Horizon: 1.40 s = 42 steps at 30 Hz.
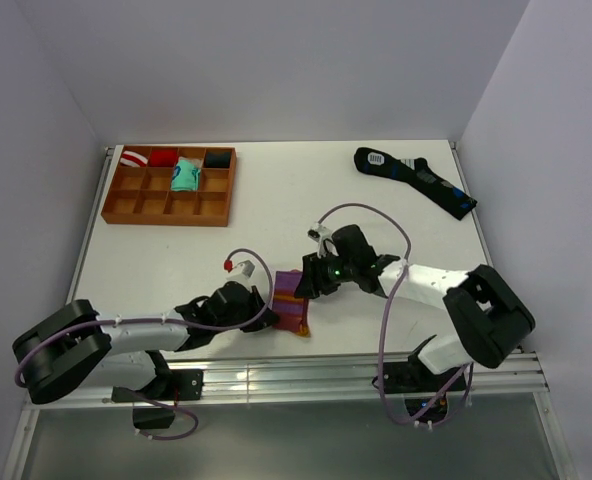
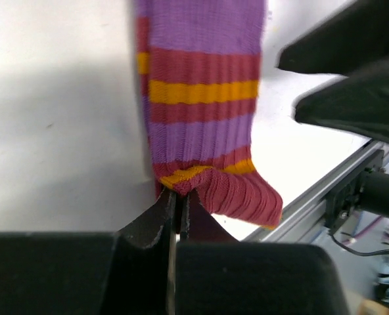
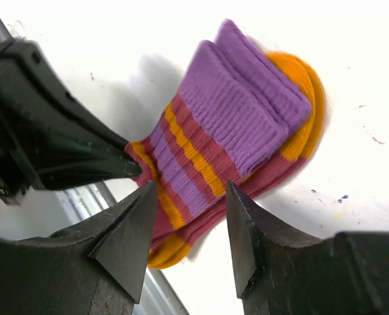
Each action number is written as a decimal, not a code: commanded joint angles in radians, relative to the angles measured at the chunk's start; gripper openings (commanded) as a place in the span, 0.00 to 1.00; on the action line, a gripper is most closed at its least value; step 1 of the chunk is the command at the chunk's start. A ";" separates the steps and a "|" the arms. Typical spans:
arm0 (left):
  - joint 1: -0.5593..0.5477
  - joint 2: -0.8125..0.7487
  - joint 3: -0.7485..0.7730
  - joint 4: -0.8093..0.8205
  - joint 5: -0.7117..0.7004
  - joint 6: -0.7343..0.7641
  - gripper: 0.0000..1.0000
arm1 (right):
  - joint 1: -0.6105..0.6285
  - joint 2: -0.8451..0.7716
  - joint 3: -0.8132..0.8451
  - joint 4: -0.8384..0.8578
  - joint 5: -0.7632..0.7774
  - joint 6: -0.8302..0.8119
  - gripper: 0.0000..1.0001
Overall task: Roll the socks
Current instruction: Roll the sock at the center of the board.
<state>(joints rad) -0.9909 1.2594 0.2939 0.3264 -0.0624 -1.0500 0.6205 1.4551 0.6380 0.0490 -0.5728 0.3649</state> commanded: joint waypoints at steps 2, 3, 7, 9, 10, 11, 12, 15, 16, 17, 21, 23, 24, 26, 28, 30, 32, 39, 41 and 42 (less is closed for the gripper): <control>0.052 -0.043 0.031 -0.151 0.108 -0.053 0.00 | 0.065 -0.099 -0.078 0.195 0.109 0.006 0.54; 0.060 -0.049 0.037 -0.180 0.134 -0.053 0.00 | 0.093 -0.113 -0.115 0.248 0.140 0.009 0.54; 0.081 -0.061 0.083 -0.277 0.167 -0.053 0.00 | 0.198 -0.205 -0.210 0.382 0.269 0.020 0.56; 0.081 -0.072 0.102 -0.320 0.167 -0.050 0.00 | 0.237 -0.232 -0.266 0.461 0.300 0.032 0.57; 0.081 -0.078 0.106 -0.354 0.165 -0.047 0.00 | 0.255 -0.255 -0.280 0.485 0.315 0.038 0.57; 0.081 -0.083 0.109 -0.368 0.165 -0.048 0.00 | 0.263 -0.262 -0.294 0.521 0.326 0.046 0.57; 0.081 -0.086 0.120 -0.380 0.167 -0.047 0.00 | 0.274 -0.266 -0.314 0.529 0.347 0.046 0.59; 0.081 -0.081 0.146 -0.415 0.183 -0.051 0.00 | 0.326 -0.268 -0.346 0.568 0.421 0.039 0.59; 0.081 -0.078 0.152 -0.437 0.188 -0.051 0.00 | 0.343 -0.277 -0.360 0.584 0.465 0.039 0.59; 0.081 -0.072 0.160 -0.449 0.191 -0.051 0.00 | 0.370 -0.280 -0.392 0.638 0.471 0.043 0.59; 0.081 -0.048 0.215 -0.512 0.203 -0.044 0.00 | 0.412 -0.289 -0.452 0.730 0.525 0.055 0.61; 0.083 -0.031 0.234 -0.545 0.214 -0.035 0.00 | 0.453 -0.294 -0.474 0.758 0.569 0.051 0.61; 0.084 -0.025 0.252 -0.555 0.219 -0.033 0.01 | 0.469 -0.297 -0.477 0.761 0.594 0.051 0.61; 0.090 -0.008 0.264 -0.570 0.226 -0.025 0.00 | 0.498 -0.297 -0.491 0.779 0.631 0.043 0.61; 0.092 0.006 0.283 -0.592 0.237 -0.021 0.00 | 0.536 -0.302 -0.498 0.793 0.671 0.042 0.61; 0.092 0.015 0.290 -0.598 0.249 -0.024 0.00 | 0.559 -0.291 -0.503 0.822 0.686 0.037 0.61; 0.097 0.021 0.292 -0.602 0.257 -0.027 0.00 | 0.576 -0.279 -0.494 0.824 0.705 0.026 0.61; 0.138 0.035 0.267 -0.570 0.340 -0.041 0.00 | 0.656 -0.248 -0.534 0.922 0.784 -0.003 0.61; 0.147 0.047 0.281 -0.573 0.364 -0.038 0.00 | 0.689 -0.230 -0.522 0.922 0.815 -0.021 0.61; 0.150 0.051 0.287 -0.579 0.368 -0.033 0.00 | 0.700 -0.208 -0.518 0.931 0.818 -0.024 0.61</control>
<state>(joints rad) -0.8509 1.2968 0.5514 -0.2520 0.2478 -1.0893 1.2877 1.2167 0.1127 0.8898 0.1741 0.3756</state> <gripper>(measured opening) 0.034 0.611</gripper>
